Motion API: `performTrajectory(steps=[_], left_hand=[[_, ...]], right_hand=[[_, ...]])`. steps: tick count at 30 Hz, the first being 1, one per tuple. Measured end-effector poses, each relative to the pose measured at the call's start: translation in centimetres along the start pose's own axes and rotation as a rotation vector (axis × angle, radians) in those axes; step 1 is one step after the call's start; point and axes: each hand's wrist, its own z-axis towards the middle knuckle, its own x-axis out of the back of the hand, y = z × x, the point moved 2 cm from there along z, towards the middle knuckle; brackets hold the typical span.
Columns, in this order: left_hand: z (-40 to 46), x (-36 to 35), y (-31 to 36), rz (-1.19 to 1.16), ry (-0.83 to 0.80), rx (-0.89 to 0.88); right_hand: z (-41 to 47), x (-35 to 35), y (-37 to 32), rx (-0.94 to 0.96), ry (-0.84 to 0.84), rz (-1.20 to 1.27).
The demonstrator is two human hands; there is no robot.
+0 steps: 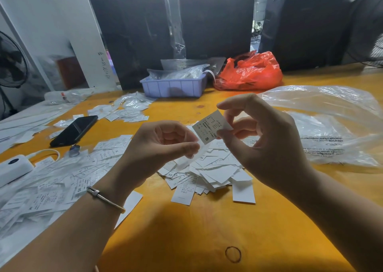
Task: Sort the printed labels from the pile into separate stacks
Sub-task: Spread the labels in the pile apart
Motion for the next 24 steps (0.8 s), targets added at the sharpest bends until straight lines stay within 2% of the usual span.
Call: performTrajectory(steps=[3,14,20,24], left_hand=[[0.1,0.1,-0.2,-0.032,-0.047,0.035],[0.2,-0.3,-0.7,-0.022,-0.164,0.114],[0.3,-0.2,-0.9,-0.017,-0.109,0.117],[0.4,-0.3,-1.0,-0.026,-0.105,0.136]], right_hand=[[0.0,0.1,0.1,-0.028,-0.031,0.024],[0.3,-0.5,1.0,-0.361,-0.293,0.332],[0.4,-0.3,1.6,-0.402,-0.197,0.300],[0.2,-0.6,1.5,-0.384,-0.240,0.220]])
